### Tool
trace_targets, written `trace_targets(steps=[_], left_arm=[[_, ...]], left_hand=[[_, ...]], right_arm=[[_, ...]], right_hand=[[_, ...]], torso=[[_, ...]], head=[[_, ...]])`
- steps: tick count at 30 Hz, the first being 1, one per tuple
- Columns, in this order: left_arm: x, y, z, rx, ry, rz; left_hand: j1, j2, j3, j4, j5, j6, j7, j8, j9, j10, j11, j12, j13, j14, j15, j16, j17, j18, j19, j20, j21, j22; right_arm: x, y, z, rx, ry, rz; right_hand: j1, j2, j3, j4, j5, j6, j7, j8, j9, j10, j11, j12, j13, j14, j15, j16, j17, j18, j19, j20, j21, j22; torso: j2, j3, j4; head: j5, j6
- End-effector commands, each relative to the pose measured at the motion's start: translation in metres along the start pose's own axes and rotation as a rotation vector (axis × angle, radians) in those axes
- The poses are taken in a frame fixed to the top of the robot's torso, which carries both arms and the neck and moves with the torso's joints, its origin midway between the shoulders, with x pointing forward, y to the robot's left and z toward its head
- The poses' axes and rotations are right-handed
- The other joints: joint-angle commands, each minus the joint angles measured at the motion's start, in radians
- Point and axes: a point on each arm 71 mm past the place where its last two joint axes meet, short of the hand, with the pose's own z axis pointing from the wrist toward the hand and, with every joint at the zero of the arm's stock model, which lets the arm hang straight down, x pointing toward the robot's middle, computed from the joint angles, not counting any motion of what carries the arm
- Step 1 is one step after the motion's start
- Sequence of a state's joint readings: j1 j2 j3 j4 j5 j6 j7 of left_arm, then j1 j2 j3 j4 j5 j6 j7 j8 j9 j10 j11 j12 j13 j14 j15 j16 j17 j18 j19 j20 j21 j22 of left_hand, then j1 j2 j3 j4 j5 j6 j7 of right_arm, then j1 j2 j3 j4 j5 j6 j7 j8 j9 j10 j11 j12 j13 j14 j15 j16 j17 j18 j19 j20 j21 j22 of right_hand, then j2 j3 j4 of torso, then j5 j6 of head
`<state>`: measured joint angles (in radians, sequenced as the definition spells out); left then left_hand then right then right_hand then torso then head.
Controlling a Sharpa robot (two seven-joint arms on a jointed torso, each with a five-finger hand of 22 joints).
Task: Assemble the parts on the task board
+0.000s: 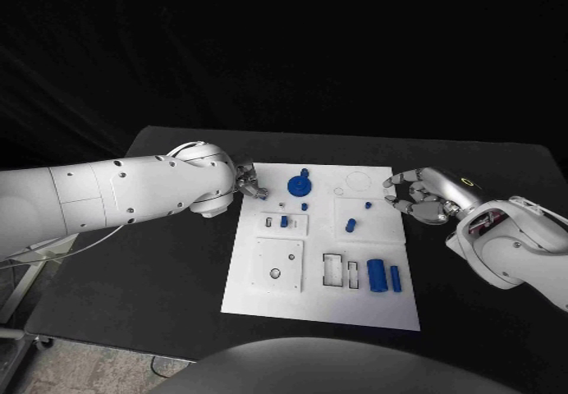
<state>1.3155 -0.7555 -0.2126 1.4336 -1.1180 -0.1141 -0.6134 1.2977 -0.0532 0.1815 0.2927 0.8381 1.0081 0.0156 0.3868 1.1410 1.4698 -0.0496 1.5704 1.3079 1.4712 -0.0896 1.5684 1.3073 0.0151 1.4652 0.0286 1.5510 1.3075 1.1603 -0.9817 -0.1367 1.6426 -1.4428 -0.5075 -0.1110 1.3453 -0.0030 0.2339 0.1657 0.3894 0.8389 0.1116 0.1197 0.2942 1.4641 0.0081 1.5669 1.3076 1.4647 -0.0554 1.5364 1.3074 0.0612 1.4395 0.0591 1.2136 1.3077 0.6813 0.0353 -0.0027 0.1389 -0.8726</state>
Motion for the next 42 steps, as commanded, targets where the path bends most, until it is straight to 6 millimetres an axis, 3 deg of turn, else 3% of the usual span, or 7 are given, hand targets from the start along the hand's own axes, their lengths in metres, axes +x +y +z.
trace_targets(steps=[1,17,21,25,30,42], left_arm=[[0.000,-0.003,-0.002,0.026,-0.015,-0.031],[0.007,0.008,-0.030,0.043,-0.021,-0.084],[0.010,0.009,-0.037,0.050,-0.019,-0.085],[0.015,0.006,-0.042,0.063,-0.017,-0.080],[0.024,0.004,-0.045,0.077,-0.007,-0.070],[0.046,0.003,-0.046,0.081,0.048,-0.039]], left_hand=[[0.001,-0.014,0.021,-0.006,-0.006,0.008,-0.005,0.005,0.003,0.101,0.000,0.000,0.263,0.100,0.004,0.002,0.263,-0.007,0.083,0.000,-0.006,0.252],[-0.014,-0.034,0.060,-0.005,-0.015,0.004,-0.003,-0.001,0.001,0.101,0.001,0.000,0.263,0.100,0.005,0.002,0.263,-0.006,0.078,0.001,-0.011,0.250],[-0.018,-0.036,0.066,-0.005,-0.018,0.004,-0.002,-0.003,-0.001,0.101,0.002,0.000,0.263,0.100,0.005,0.002,0.263,-0.006,0.078,0.001,-0.012,0.250],[-0.020,-0.038,0.075,-0.006,-0.022,0.004,-0.002,-0.006,-0.004,0.101,0.002,0.000,0.263,0.100,0.005,0.002,0.263,-0.005,0.077,0.001,-0.013,0.249],[-0.020,-0.038,0.081,-0.007,-0.023,0.004,-0.001,-0.009,-0.006,0.101,0.002,0.000,0.263,0.100,0.006,0.002,0.263,-0.005,0.077,0.001,-0.013,0.250],[-0.025,-0.037,0.096,-0.006,-0.034,0.006,0.000,-0.014,-0.012,0.101,0.003,0.000,0.263,0.100,0.007,0.002,0.263,-0.004,0.074,0.002,-0.016,0.248]], right_arm=[[0.002,-0.001,0.000,0.005,0.011,0.005],[0.002,-0.006,-0.003,0.021,0.006,0.011],[0.002,-0.006,-0.004,0.024,0.005,0.012],[0.002,-0.007,-0.004,0.026,0.004,0.013],[0.002,-0.007,-0.005,0.028,0.004,0.014],[0.001,-0.009,-0.007,0.036,0.003,0.021]], right_hand=[[0.010,-0.001,0.005,0.003,0.004,0.006,-0.002,-0.006,-0.001,0.107,0.004,0.004,0.263,0.096,0.003,-0.005,0.237,0.013,0.003,-0.003,-0.003,0.165],[0.010,-0.002,0.008,0.001,0.007,0.006,-0.002,-0.007,-0.002,0.102,0.004,-0.001,0.261,0.095,0.003,-0.007,0.235,0.013,0.001,-0.003,-0.007,0.164],[0.010,-0.002,0.008,0.001,0.007,0.006,-0.002,-0.007,-0.002,0.102,0.004,-0.001,0.261,0.095,0.003,-0.007,0.235,0.013,0.001,-0.003,-0.007,0.164],[0.010,-0.002,0.008,0.001,0.007,0.006,-0.002,-0.007,-0.002,0.102,0.004,-0.001,0.261,0.095,0.003,-0.007,0.235,0.013,0.001,-0.003,-0.007,0.164],[0.010,-0.002,0.008,0.001,0.008,0.006,-0.001,-0.007,-0.002,0.101,0.005,-0.002,0.260,0.095,0.003,-0.009,0.234,0.014,0.001,-0.003,-0.007,0.164],[0.010,-0.002,0.009,0.001,0.008,0.006,-0.001,-0.008,-0.002,0.101,0.005,-0.002,0.260,0.095,0.003,-0.009,0.234,0.014,0.001,-0.003,-0.008,0.164]], torso=[[0.001,-0.0003,-0.0004],[0.000,0.0001,0.0007],[-0.001,0.0006,-0.0015],[0.000,-0.0002,0.0010],[0.000,0.0005,-0.0016],[0.002,-0.0005,0.0002]], head=[[0.002,0.000],[0.003,0.000],[0.007,0.000],[0.006,0.000],[0.006,0.000],[0.004,0.000]])
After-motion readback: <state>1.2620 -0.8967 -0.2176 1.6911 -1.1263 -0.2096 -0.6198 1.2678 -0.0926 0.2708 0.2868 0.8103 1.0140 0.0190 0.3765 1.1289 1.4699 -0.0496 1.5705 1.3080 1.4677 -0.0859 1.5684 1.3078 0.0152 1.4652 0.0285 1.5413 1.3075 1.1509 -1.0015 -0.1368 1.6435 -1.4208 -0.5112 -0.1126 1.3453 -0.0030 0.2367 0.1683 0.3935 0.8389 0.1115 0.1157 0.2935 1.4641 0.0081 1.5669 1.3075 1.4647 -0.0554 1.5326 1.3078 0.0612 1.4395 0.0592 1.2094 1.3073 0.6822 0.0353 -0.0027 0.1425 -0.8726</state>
